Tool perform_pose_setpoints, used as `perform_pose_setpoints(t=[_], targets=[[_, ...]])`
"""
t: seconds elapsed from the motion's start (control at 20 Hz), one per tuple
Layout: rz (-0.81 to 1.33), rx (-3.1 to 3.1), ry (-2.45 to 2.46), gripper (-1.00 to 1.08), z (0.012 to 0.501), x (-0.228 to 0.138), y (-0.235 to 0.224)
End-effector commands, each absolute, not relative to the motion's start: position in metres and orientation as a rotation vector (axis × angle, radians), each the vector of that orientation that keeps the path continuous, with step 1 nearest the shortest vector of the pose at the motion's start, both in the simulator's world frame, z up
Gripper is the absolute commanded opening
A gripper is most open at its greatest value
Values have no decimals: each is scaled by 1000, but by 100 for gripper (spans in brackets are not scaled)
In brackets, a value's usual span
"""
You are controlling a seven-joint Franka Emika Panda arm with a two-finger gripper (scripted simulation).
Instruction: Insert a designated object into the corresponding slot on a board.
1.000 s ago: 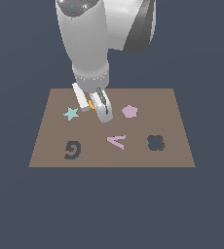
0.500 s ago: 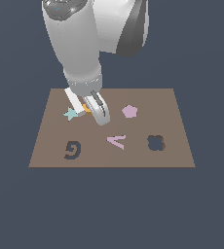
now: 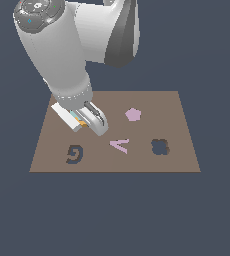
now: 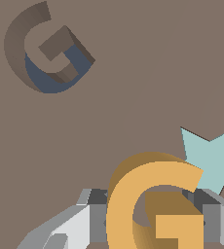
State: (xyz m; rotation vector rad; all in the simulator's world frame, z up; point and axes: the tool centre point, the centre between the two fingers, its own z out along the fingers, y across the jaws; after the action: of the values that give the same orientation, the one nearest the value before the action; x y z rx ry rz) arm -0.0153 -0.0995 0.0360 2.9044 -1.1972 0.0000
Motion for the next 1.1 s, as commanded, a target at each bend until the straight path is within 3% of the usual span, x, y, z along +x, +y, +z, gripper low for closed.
perform_pose_setpoints(t=[0.0, 1.05], targets=[[1, 2954, -1070, -100, 37, -3, -107], [0, 3135, -215, -100, 40, 89, -122]])
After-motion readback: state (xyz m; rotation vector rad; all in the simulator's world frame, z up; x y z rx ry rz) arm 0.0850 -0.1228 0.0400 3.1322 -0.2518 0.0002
